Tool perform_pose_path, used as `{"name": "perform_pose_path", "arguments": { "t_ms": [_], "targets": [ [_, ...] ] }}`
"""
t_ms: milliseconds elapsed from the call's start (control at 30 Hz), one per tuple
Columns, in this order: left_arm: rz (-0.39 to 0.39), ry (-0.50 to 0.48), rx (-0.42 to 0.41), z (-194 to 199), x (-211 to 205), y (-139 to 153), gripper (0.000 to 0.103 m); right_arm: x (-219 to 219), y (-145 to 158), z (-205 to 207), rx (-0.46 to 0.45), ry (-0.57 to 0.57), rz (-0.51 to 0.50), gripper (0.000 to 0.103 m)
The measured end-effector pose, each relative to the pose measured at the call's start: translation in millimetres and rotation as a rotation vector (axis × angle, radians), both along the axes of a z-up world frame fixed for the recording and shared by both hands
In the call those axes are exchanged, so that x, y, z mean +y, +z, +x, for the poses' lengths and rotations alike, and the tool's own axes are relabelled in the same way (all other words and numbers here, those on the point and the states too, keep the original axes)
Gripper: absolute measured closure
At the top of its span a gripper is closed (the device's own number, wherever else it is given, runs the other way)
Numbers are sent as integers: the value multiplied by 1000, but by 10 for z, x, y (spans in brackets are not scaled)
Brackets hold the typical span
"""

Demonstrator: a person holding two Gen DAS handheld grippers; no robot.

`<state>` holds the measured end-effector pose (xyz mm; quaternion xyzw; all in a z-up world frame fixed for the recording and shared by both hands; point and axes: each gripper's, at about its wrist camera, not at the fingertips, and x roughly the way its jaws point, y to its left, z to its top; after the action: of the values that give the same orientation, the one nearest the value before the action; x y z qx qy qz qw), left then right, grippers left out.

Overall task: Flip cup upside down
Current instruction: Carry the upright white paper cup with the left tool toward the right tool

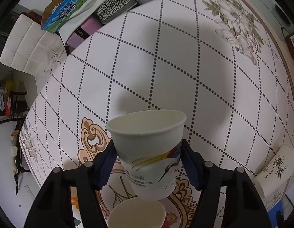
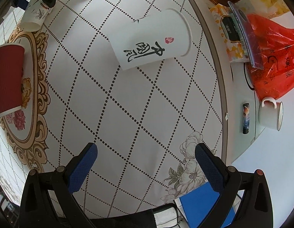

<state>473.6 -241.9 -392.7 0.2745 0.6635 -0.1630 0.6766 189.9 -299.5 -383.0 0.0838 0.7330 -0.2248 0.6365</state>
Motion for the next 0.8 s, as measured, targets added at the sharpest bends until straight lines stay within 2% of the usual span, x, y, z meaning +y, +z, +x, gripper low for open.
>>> {"name": "perform_pose_path", "arguments": {
  "t_ms": [167, 500, 633, 800],
  "targets": [
    [-32, 8, -15, 4, -5, 115, 42, 19, 31, 19, -5, 2, -5, 0],
    [-128, 48, 1, -164, 76, 599, 43, -20, 147, -61, -33, -9, 5, 0],
    [-168, 69, 9, -372, 134, 859, 43, -73, 205, -150, -52, -9, 20, 0],
    [-210, 115, 18, -834, 275, 1175, 43, -96, 298, -314, -78, 14, 46, 0]
  ]
}}
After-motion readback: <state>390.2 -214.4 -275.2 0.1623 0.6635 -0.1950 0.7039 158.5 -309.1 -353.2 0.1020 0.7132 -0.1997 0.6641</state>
